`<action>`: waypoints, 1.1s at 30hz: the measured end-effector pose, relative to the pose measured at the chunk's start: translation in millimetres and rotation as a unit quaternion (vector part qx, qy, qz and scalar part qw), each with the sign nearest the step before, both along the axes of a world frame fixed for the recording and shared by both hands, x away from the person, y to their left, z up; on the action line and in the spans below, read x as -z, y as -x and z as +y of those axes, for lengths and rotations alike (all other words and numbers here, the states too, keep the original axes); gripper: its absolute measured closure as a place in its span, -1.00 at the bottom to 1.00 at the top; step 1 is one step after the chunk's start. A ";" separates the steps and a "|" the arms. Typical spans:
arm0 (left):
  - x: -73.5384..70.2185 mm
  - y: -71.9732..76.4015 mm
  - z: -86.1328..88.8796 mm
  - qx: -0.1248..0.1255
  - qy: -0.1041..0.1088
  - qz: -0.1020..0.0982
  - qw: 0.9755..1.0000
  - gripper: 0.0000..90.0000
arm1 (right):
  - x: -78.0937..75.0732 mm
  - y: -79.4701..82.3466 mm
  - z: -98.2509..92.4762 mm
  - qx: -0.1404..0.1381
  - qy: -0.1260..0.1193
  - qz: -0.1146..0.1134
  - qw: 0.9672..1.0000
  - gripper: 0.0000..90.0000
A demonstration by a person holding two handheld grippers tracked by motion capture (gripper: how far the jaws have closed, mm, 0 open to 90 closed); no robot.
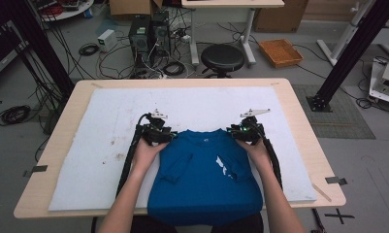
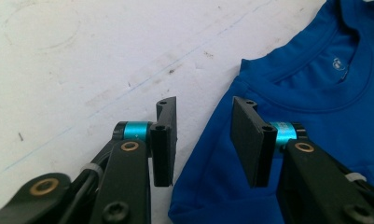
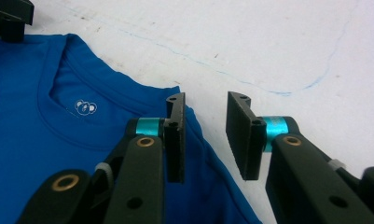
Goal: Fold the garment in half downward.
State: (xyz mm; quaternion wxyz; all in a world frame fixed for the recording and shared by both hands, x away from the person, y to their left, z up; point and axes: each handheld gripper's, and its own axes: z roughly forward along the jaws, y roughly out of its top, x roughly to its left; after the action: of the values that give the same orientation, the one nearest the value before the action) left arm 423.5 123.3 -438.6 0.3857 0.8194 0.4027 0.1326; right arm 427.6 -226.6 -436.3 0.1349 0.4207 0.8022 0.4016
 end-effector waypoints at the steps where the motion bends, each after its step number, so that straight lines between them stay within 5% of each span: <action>1: 2.9 -0.5 -2.2 0.005 -0.009 0.006 1.000 0.36 | 3.6 -2.4 3.3 -0.007 0.001 0.005 1.000 0.52; 8: 3.4 2.6 -8.1 0.026 -0.021 0.004 0.999 0.39 | 10.6 -5.9 5.7 -0.010 0.020 0.023 0.999 0.58; 9: 2.9 4.5 -11.3 0.028 -0.035 -0.004 0.999 0.42 | 9.9 -4.8 6.1 -0.019 0.029 0.020 0.999 0.75; 16: 3.0 5.2 -14.0 0.040 -0.035 -0.008 0.999 0.89 | 8.5 -2.1 9.7 -0.030 0.037 0.016 0.999 0.95; 22: 2.4 3.1 -9.1 0.037 -0.018 -0.008 0.999 0.93 | 5.7 -2.2 5.6 -0.029 0.020 0.007 0.999 0.95; 25: 0.2 1.8 -3.8 0.031 0.007 -0.010 0.999 0.93 | 4.5 -2.4 3.2 -0.025 0.013 0.009 1.000 0.95; 33: -3.2 -0.3 1.1 0.020 0.008 -0.034 0.999 0.94 | 1.6 -6.0 0.1 -0.019 -0.011 -0.009 1.000 0.96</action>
State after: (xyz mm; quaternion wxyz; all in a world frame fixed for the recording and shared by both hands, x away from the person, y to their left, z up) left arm 423.8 124.4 -435.4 0.4087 0.8192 0.3738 0.1488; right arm 433.5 -226.5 -437.9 0.1301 0.4028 0.8045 0.4168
